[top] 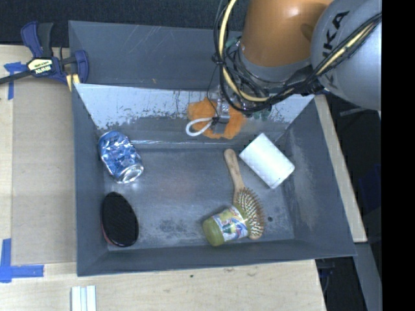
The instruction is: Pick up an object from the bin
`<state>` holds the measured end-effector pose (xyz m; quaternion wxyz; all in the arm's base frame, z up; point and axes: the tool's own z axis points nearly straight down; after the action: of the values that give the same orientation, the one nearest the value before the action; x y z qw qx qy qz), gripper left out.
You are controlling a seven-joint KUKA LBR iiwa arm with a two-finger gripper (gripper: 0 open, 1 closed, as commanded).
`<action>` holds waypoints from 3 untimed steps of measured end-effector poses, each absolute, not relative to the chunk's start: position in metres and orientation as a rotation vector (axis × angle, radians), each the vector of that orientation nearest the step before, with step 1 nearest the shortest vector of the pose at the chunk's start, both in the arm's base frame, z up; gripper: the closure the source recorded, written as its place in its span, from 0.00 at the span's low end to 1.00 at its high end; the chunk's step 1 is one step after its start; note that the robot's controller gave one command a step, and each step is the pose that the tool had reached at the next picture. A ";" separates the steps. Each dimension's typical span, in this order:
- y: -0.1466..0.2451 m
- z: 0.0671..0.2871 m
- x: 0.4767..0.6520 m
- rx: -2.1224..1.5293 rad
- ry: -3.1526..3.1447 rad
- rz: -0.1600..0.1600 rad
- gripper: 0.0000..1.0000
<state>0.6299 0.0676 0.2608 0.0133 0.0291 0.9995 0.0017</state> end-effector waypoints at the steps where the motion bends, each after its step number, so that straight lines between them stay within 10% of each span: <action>1: 0.067 0.255 0.628 0.091 3.124 0.003 0.00; 3: -0.056 0.108 0.617 -0.106 3.132 -0.002 0.00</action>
Offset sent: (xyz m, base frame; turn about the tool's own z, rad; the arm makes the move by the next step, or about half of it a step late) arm 0.0000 0.0000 0.0000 0.0000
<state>0.6169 -0.0556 0.1085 0.0041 -0.0339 0.9994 -0.0005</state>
